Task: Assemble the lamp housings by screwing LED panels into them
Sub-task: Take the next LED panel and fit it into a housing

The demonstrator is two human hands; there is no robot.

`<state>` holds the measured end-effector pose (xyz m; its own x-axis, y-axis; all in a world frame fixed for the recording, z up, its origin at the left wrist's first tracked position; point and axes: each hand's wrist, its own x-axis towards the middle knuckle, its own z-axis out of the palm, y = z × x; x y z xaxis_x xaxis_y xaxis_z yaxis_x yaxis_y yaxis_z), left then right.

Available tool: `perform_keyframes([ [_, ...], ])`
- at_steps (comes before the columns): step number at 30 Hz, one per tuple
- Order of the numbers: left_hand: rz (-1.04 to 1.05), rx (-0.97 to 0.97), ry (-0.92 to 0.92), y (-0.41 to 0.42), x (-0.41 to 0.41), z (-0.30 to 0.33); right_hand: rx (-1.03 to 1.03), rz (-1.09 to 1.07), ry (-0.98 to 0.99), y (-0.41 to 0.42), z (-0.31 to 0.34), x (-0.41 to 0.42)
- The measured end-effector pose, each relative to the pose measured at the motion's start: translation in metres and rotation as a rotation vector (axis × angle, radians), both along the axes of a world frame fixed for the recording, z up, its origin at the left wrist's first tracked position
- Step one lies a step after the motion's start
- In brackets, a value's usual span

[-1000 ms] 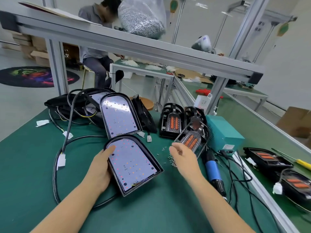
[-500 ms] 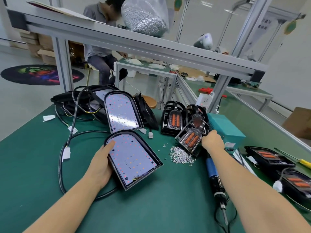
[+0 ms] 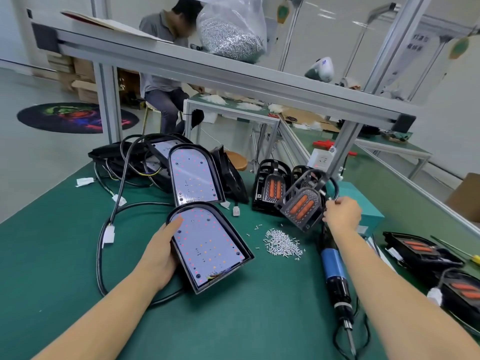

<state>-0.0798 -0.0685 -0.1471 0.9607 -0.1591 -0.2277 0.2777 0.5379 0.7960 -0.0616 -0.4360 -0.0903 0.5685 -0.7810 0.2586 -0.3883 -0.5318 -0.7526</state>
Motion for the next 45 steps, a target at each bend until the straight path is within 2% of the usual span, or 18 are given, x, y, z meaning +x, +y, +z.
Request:
perform_keyframes([
  [3, -0.028, -0.023, 0.002, 0.000, 0.000, 0.002, 0.001, 0.114, -0.128, 0.013, 0.024, -0.007],
  [6, -0.079, -0.061, 0.007, 0.001, 0.001, 0.005, -0.029, 0.350, -0.157, 0.045, 0.040, -0.016],
  [12, -0.153, -0.107, 0.042, 0.002, -0.001, 0.008, -0.199, 0.820, 0.041, 0.129, 0.040, -0.033],
  [15, -0.179, -0.134, 0.044, 0.004, -0.002, 0.007, -0.248, 0.940, 0.165, 0.157, 0.033, -0.038],
  [20, -0.247, -0.191, 0.019, 0.009, -0.005, 0.007, -0.327, 0.986, 0.282, 0.183, 0.029, -0.041],
  [29, -0.269, -0.176, 0.071, 0.011, -0.014, 0.012, -0.529, 0.893, 0.235, 0.204, 0.018, -0.039],
  [35, -0.164, -0.126, 0.065, 0.012, -0.022, 0.010, -0.561, 0.844, 0.086, 0.212, -0.010, -0.049],
  [38, -0.093, 0.077, 0.032, 0.019, -0.022, 0.011, -0.472, 0.859, 0.129, 0.210, -0.018, -0.050],
  [41, 0.008, 0.480, -0.062, 0.028, -0.018, 0.007, -0.259, 0.925, 0.221, 0.204, -0.014, -0.050],
  [45, 0.063, 1.013, -0.256, 0.036, -0.017, 0.005, -0.136, 0.984, 0.337, 0.191, -0.011, -0.060],
])
